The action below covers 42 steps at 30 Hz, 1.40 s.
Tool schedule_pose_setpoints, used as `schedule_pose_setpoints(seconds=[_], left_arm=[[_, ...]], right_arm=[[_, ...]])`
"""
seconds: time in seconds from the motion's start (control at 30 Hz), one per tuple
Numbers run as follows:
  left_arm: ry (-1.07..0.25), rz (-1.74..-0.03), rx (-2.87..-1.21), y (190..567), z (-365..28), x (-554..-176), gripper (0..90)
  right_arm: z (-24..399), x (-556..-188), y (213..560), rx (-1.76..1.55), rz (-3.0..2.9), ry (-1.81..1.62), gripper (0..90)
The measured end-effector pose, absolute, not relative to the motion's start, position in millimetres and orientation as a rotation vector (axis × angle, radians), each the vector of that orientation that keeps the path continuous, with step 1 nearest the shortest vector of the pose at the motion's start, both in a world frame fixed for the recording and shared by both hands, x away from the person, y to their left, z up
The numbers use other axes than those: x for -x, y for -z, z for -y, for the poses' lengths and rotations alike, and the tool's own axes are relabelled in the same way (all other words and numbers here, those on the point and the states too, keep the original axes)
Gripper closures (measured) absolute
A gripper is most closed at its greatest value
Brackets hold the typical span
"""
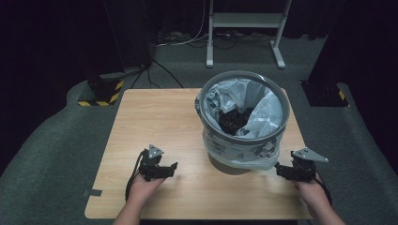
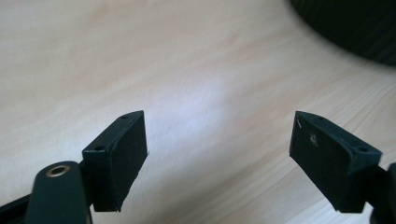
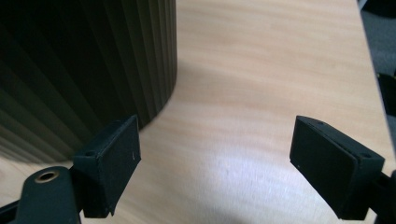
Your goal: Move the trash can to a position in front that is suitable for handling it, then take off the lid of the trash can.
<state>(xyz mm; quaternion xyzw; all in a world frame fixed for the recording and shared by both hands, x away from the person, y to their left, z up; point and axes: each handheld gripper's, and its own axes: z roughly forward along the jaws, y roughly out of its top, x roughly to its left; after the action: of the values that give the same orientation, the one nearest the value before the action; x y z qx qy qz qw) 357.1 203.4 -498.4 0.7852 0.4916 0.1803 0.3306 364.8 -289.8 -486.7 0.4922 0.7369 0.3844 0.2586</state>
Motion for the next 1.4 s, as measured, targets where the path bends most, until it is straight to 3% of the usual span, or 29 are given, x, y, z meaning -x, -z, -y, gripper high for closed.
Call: schedule_pose_setpoints(seconds=[0.1,0.3,0.83,1.4], left_arm=[[-0.459,-1.321,-2.106,510,-203,-358,17.1],[-0.477,-1.341,-2.132,516,-198,-359,14.5],[-0.450,-1.403,-2.153,515,-194,-361,6.3],[-0.397,-1.497,-2.213,508,-188,-369,6.0]], right_arm=[[290,-363,499,-1.334,-2.023,-1.045,19.9],[293,-370,523,-1.386,-2.138,-0.979,18.8],[283,-370,524,-1.366,-2.141,-0.917,14.0],[281,-371,524,-1.386,-2.134,-0.903,10.5]])
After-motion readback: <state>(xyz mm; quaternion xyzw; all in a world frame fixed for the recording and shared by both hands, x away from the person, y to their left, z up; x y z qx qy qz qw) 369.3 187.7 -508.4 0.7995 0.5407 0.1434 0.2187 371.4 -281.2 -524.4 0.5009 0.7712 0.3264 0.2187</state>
